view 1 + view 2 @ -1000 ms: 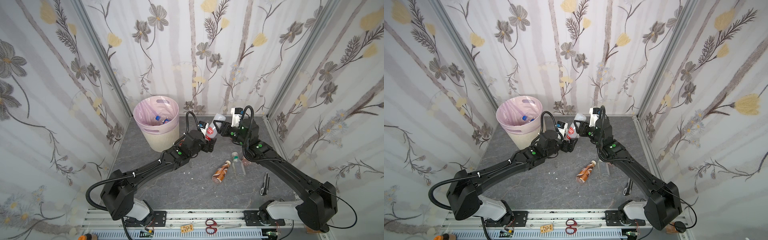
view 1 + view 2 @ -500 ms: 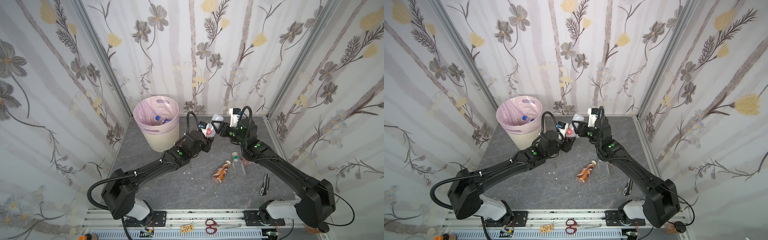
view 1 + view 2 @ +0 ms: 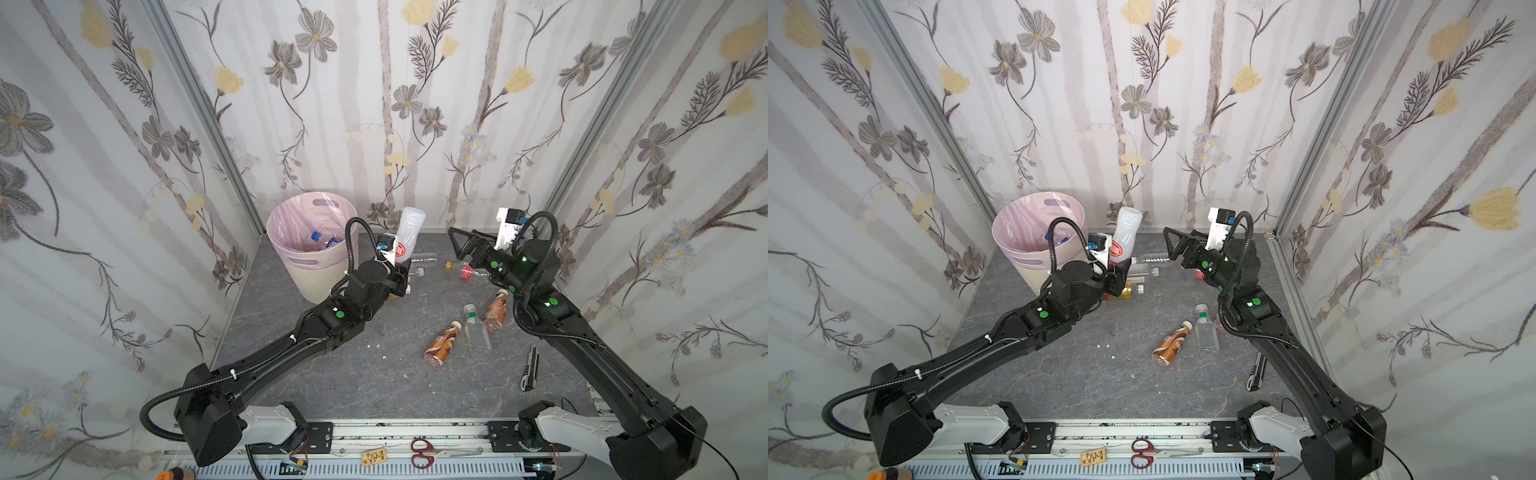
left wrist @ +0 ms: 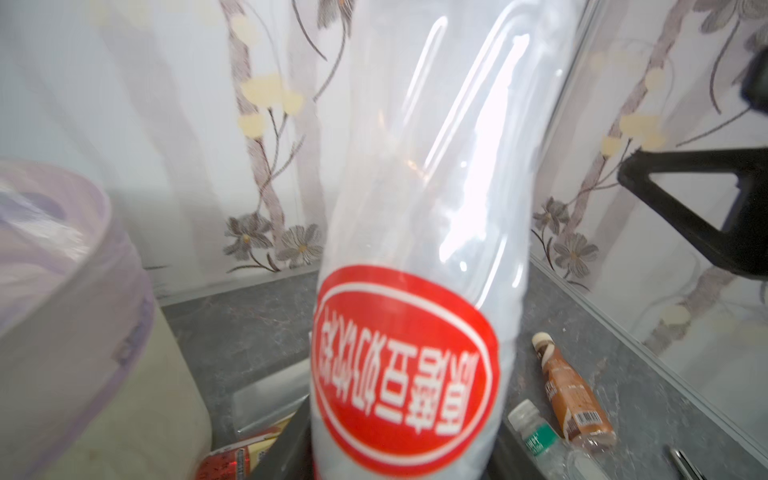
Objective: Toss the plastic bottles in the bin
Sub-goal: 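Lift the white bottle over the bin with the left gripper while the right gripper withdraws, then open the left gripper to drop the white bottle into the bin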
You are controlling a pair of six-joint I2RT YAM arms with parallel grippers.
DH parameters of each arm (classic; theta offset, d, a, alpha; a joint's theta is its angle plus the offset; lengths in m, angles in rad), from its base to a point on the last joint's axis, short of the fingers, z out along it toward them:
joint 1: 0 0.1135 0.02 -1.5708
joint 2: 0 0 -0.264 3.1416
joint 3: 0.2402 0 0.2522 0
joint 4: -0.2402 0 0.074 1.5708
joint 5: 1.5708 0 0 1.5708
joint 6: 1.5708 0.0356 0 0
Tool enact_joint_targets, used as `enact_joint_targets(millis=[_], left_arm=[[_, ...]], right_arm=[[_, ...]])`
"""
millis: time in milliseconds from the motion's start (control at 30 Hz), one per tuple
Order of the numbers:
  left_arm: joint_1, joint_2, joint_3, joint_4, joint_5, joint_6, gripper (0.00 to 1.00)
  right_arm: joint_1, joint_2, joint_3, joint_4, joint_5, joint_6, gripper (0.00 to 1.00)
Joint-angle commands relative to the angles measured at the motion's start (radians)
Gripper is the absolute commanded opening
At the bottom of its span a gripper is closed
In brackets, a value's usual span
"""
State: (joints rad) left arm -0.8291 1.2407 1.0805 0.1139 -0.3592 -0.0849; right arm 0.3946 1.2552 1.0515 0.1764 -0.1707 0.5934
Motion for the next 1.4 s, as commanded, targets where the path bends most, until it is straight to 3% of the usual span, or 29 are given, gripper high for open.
enact_joint_targets(millis=[0,233,333,400,467,500,567,667,800,967,1133,1233,1300,1367], left_arm=[[0.004,-0.099,0.045,0.046,-0.182,0.121,0.50],[0.005,-0.339,0.191,0.203,-0.228,0.320,0.50],[0.027,-0.358,0.183,0.292,-0.271,0.379,0.52],[0.102,-0.330,0.149,0.326,-0.305,0.379,0.52],[0.257,-0.253,0.143,0.245,-0.318,0.245,0.57],[0.365,-0.195,0.200,0.072,-0.277,0.087,0.58],[0.507,-0.103,0.308,-0.172,-0.097,-0.115,0.67],[0.463,-0.123,0.319,-0.192,-0.013,-0.107,1.00],[0.403,-0.179,0.372,-0.192,0.114,-0.105,1.00],[0.348,-0.190,0.377,-0.194,0.112,-0.078,1.00],[0.346,-0.218,0.300,-0.191,0.148,-0.124,1.00],[0.343,-0.218,0.238,-0.184,0.233,-0.200,1.00],[0.317,-0.191,0.177,-0.181,0.315,-0.247,1.00],[0.268,-0.171,0.116,-0.181,0.285,-0.279,1.00]], right_arm=[[-0.033,-0.062,-0.032,0.004,0.060,-0.017,1.00],[-0.047,-0.032,-0.072,0.020,0.014,0.006,1.00],[-0.046,-0.014,-0.102,0.063,-0.017,0.035,1.00],[-0.046,-0.007,-0.117,0.088,-0.032,0.053,1.00],[-0.043,0.001,-0.126,0.104,-0.043,0.066,1.00],[-0.042,0.003,-0.129,0.104,-0.050,0.070,1.00],[-0.038,-0.003,-0.132,0.097,-0.052,0.068,1.00],[-0.036,-0.027,-0.149,0.078,-0.039,0.050,1.00],[-0.036,-0.034,-0.168,0.084,-0.024,0.047,1.00],[-0.027,0.008,-0.167,0.122,-0.044,0.071,1.00],[-0.002,0.040,-0.152,0.125,-0.034,0.063,1.00],[-0.002,0.059,-0.144,0.104,-0.016,0.039,1.00],[-0.001,0.076,-0.145,0.095,0.010,0.019,1.00],[0.003,0.104,-0.140,0.076,0.042,-0.006,1.00]])
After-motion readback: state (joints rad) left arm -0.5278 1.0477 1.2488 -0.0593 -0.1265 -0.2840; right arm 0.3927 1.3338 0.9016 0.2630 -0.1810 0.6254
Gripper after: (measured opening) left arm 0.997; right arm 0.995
